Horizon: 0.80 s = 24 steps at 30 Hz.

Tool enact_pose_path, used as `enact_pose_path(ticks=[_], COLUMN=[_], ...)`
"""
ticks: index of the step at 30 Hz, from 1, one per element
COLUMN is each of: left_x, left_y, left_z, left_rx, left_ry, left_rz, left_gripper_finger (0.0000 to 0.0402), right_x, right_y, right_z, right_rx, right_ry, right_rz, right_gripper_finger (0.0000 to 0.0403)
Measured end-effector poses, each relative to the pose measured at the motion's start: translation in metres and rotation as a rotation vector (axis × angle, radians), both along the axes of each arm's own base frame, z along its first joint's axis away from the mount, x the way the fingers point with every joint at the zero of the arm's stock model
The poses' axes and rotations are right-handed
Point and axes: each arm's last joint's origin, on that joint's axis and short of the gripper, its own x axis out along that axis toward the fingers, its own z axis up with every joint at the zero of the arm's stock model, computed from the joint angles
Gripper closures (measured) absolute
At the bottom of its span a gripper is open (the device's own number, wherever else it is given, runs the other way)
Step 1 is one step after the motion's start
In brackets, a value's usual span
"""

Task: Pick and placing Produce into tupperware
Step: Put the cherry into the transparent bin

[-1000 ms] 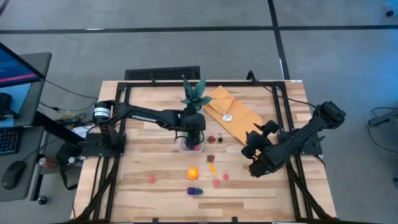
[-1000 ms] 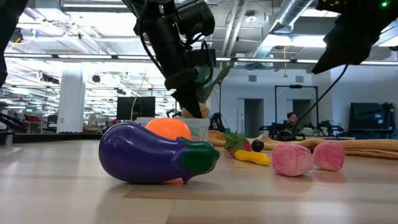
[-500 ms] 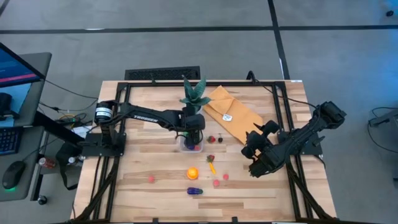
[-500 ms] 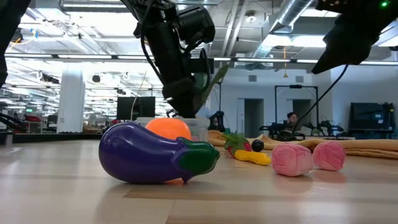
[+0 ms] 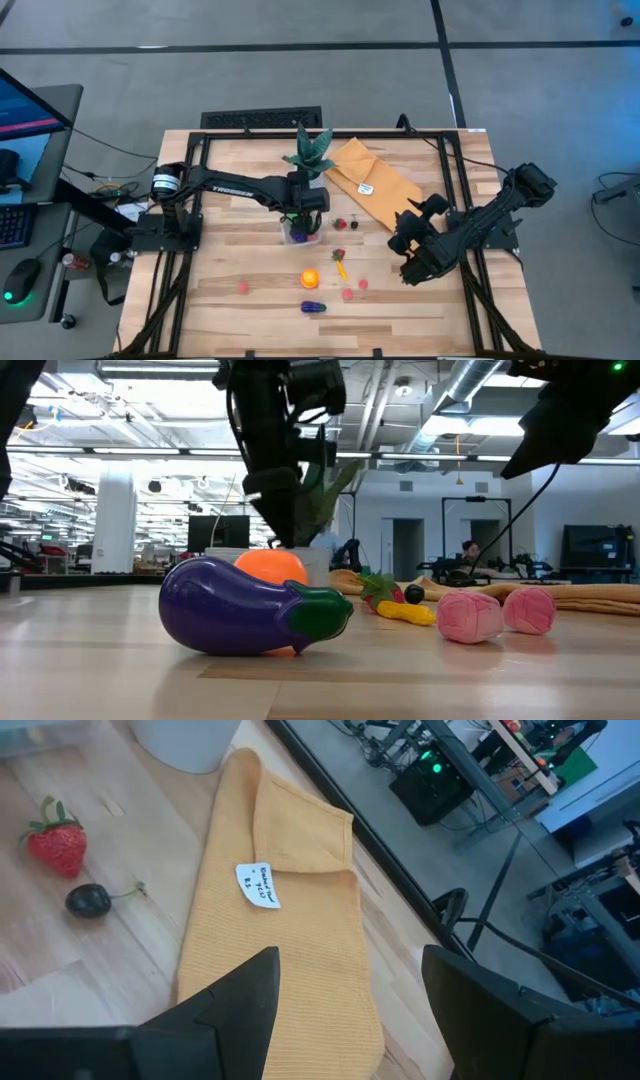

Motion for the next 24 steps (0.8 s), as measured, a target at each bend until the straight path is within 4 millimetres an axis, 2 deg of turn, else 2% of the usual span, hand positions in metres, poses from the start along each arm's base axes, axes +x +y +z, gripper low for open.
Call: enact_pose_path(ticks=[8, 13, 18, 21, 24], left_x=[0.009, 0.004, -0.017, -0.040, -0.063], left_y=[-0.032, -0.060, -0.085, -0.097, -0.112], left_z=[0.022, 0.038, 0.057, 0.074, 0.093], left_rx=[0.015, 0.018, 0.089, 0.150, 0.195], left_ry=[-0.045, -0.002, 0.040, 0.029, -0.060], left_rz=[-0.105, -0.151, -0.104, -0.041, 0.015], left_gripper_finger=[0.0110, 0.0111, 0.0111, 0.0111, 0.0111], right_x=[0.000, 0.000, -0.001, -0.003, -0.005], right_y=[0.000, 0.000, 0.000, 0.001, 0.000], right_z=[0.000, 0.000, -0.003, -0.009, -0.016], right_rx=[0.001, 0.002, 0.002, 0.004, 0.007], right_ry=[0.000, 0.000, 0.002, -0.001, -0.005], right_rz=[0.000, -0.001, 0.003, 0.010, 0.010], right_gripper_finger=[0.0163, 0.0163, 0.0163, 0.0163, 0.0163])
